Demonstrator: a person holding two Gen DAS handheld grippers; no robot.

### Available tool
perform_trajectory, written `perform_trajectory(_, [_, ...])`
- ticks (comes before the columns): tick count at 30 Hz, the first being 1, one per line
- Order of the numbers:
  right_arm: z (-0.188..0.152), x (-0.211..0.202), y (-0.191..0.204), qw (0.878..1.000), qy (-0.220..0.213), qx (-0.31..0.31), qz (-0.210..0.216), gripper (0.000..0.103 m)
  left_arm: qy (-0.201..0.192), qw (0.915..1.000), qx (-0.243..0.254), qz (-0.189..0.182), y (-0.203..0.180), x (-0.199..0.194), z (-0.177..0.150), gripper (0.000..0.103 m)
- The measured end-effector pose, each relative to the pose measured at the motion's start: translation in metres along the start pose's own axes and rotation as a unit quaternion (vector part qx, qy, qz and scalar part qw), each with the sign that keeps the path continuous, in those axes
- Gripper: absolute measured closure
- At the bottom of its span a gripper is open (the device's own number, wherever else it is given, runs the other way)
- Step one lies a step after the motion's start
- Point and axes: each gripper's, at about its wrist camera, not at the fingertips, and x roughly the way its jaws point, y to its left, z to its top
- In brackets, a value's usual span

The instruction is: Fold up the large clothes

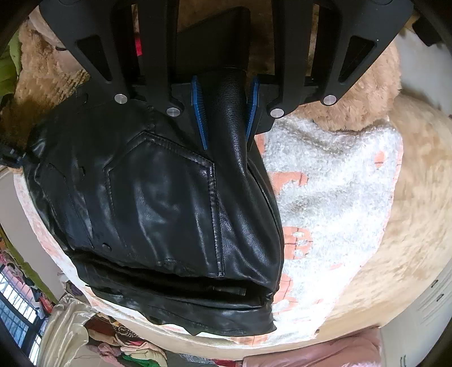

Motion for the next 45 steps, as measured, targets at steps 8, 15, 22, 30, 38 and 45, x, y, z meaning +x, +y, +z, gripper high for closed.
perform_trajectory(8, [0.047,-0.054,-0.004,0.984,-0.142,0.022,0.102,0.094,0.018,0.9998,-0.001,-0.006,0.005,0.0,-0.003,0.071])
perform_trajectory(15, [0.082,-0.058,-0.007,0.974,-0.186,0.047,0.123,0.095,-0.008,0.9987,-0.008,-0.051,0.01,-0.014,0.004,0.097])
perform_trajectory(22, [0.099,-0.068,-0.026,0.961,-0.226,0.09,0.131,0.095,-0.084,0.9919,-0.04,-0.086,0.021,-0.05,0.048,0.098])
perform_trajectory(30, [0.132,-0.065,-0.055,0.946,-0.252,0.148,0.14,0.095,-0.148,0.9786,-0.088,-0.113,0.03,-0.064,0.114,0.097])
perform_trajectory(38, [0.173,-0.042,-0.076,0.941,-0.253,0.188,0.124,0.095,-0.16,0.9679,-0.147,-0.125,0.032,-0.049,0.172,0.095])
perform_trajectory(45, [0.195,-0.014,-0.095,0.94,-0.24,0.218,0.108,0.095,-0.155,0.9609,-0.197,-0.118,0.048,-0.02,0.204,0.094])
